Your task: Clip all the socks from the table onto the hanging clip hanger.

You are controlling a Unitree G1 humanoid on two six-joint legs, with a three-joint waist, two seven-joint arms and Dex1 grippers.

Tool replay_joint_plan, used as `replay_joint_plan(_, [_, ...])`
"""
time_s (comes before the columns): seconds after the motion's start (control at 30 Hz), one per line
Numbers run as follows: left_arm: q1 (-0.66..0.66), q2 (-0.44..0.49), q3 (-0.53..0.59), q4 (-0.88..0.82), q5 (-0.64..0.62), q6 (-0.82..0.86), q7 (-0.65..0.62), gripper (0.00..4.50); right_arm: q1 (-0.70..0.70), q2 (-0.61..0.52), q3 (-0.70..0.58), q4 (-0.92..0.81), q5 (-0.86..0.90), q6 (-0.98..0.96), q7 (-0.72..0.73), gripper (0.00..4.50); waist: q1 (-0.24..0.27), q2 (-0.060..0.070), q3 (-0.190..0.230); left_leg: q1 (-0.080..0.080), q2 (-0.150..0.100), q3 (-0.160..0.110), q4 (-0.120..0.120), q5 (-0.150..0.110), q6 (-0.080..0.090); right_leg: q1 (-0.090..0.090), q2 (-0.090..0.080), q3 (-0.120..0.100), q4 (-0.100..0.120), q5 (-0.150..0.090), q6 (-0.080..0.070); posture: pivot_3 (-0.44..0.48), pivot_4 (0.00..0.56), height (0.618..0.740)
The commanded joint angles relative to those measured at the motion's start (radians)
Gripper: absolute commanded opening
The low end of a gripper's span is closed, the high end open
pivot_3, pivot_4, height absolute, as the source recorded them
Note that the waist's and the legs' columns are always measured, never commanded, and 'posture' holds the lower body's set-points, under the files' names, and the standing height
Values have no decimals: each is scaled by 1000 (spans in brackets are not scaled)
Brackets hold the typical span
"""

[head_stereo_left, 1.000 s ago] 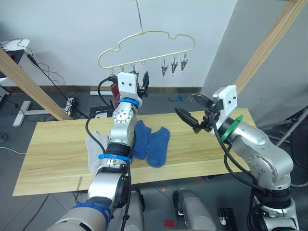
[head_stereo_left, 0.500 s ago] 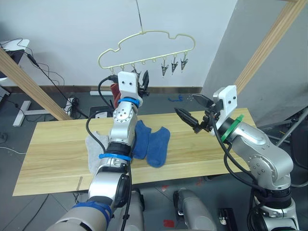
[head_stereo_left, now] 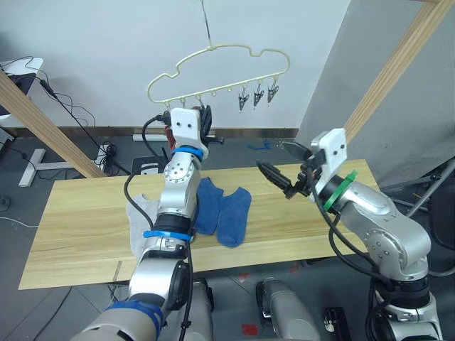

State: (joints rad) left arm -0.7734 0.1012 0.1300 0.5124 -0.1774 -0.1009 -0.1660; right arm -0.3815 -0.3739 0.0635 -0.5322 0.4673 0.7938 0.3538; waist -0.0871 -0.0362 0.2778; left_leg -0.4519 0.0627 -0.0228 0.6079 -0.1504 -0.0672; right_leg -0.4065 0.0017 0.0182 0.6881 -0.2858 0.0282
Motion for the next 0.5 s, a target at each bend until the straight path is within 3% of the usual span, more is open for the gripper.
replay_joint_plan(0.03, [10,32,21,-113,-72,130,-55,251,0,-1,107,115,-120,-25,-31,4500,0,0,0,0,0,0,0,0,0,0,0,0,0,0,0,-145,263,740])
replay_joint_plan(0.2, [-6,105,113,-210,-271,456,-118,251,-58,80,210,401,-231,-129,-20,4500,-1,0,0,1,1,0,0,0,0,0,0,0,1,0,0,-99,268,740])
replay_joint_plan(0.5, [-39,174,298,-274,-602,924,-70,251,-256,281,290,983,-374,-341,26,4500,6,0,1,1,1,-1,0,0,0,0,1,0,2,0,0,-51,271,740])
